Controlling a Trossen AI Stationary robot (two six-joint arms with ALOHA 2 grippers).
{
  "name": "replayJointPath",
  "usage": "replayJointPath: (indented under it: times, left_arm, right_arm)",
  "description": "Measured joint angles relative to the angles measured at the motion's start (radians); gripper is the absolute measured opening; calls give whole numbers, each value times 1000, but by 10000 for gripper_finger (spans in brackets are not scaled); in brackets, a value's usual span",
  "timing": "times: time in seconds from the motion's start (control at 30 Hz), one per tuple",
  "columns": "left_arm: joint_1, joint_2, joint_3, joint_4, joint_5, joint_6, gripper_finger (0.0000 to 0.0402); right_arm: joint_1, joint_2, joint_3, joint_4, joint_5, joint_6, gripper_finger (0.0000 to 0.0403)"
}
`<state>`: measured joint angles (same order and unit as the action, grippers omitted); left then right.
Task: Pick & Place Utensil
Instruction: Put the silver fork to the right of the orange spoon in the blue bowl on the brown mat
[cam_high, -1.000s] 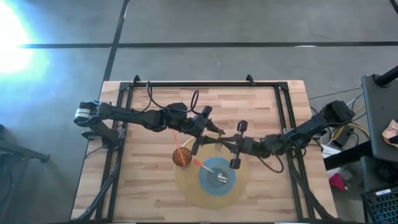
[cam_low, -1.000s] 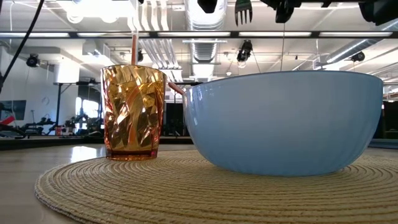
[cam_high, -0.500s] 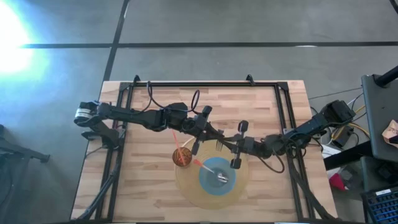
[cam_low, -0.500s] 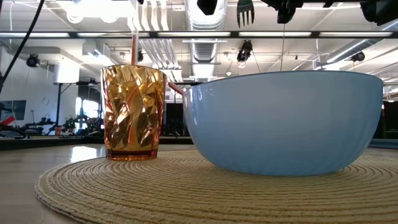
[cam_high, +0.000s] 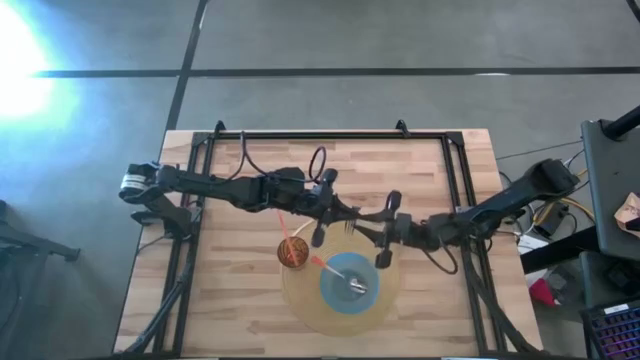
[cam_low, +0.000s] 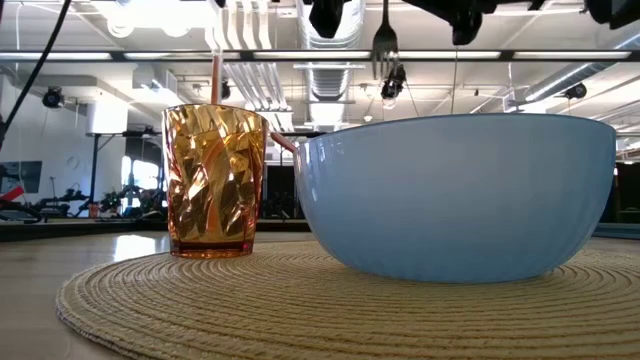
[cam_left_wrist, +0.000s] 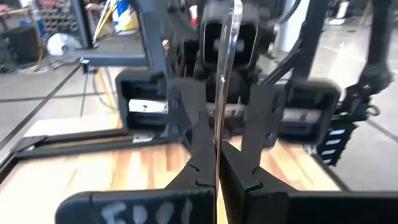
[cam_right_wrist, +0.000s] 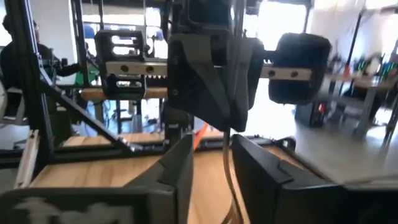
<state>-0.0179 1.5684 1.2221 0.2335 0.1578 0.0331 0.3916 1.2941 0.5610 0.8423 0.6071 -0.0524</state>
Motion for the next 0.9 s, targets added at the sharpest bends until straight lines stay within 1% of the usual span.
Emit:
replayJointPath:
  times: [0.17,0.27,0.37,0.47,0.53,0.67,0.9]
  left_arm:
    - [1,0,0,-33,-30,-7,1]
    - [0,0,0,-50,-29,-25,1]
    - [0,0,0,-64,-29,-39,1]
    - [-2,2,0,-74,-29,-40,1]
    - [-4,4,0,-73,-29,-40,1]
    - [-7,21,0,-67,-29,-42,1]
    - [-8,66,0,-28,-29,-51,1]
  right_arm:
    - [0,-123,0,-230,-1,118,151]
    - [0,-190,0,-299,-1,136,169]
    - [1,-243,0,-305,-6,78,180]
    - [1,-279,1,-305,-41,-12,188]
    - [0,-288,3,-305,-70,-41,189]
    - [-3,-274,3,-299,-77,-52,189]
    - [-13,-184,4,-209,-77,-61,189]
